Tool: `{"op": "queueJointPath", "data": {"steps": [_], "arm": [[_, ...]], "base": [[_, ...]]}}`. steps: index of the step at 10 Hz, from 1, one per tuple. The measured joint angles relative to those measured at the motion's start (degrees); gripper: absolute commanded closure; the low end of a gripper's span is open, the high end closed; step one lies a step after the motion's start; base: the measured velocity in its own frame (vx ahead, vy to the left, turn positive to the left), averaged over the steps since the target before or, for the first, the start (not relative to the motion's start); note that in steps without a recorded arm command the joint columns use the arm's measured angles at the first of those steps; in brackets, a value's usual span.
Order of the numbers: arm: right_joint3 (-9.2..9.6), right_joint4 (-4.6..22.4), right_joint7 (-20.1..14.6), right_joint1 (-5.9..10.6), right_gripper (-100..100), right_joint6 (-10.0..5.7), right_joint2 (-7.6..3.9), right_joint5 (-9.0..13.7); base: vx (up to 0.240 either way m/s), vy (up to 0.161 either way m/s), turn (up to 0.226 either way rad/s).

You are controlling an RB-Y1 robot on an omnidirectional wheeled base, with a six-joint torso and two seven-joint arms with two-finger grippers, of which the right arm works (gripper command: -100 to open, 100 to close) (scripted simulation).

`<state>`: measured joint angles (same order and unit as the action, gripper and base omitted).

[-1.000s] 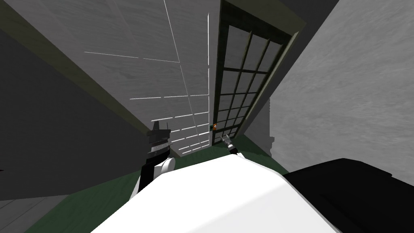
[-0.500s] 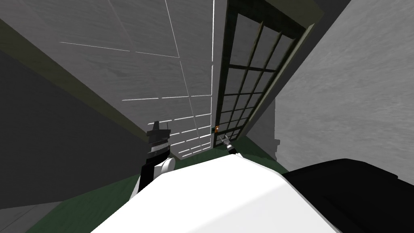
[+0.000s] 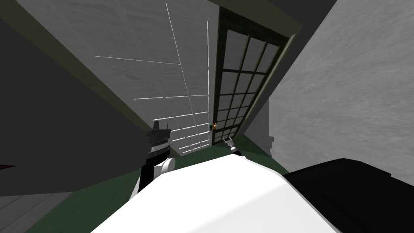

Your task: Pull the door open

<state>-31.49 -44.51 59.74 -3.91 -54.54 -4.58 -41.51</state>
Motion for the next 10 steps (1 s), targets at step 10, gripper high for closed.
{"op": "queueJointPath", "data": {"steps": [10], "arm": [[-8.34,0.5,4.1,-5.11,-100,3.49,-1.95,3.9]], "base": [[-0.13,-0.05,0.057]]}}
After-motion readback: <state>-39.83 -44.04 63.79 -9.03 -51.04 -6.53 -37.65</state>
